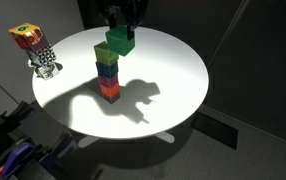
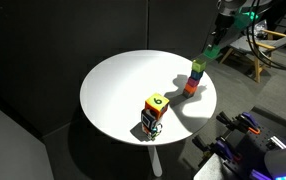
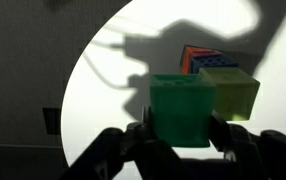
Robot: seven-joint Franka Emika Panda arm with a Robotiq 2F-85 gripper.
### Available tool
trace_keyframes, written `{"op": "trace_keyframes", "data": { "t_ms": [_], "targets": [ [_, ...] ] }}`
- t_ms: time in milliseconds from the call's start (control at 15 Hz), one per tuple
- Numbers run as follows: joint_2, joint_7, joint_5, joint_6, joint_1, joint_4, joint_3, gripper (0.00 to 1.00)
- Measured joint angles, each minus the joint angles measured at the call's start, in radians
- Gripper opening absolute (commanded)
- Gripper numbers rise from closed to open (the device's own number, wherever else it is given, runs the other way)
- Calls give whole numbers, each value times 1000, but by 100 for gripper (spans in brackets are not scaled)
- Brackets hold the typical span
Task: Put the dark green block on the light green block
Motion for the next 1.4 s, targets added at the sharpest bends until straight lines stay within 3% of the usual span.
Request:
{"op": "trace_keyframes", "data": {
  "t_ms": [1400],
  "targets": [
    [-40, 29, -39, -83, 47, 8, 30, 29]
  ]
}}
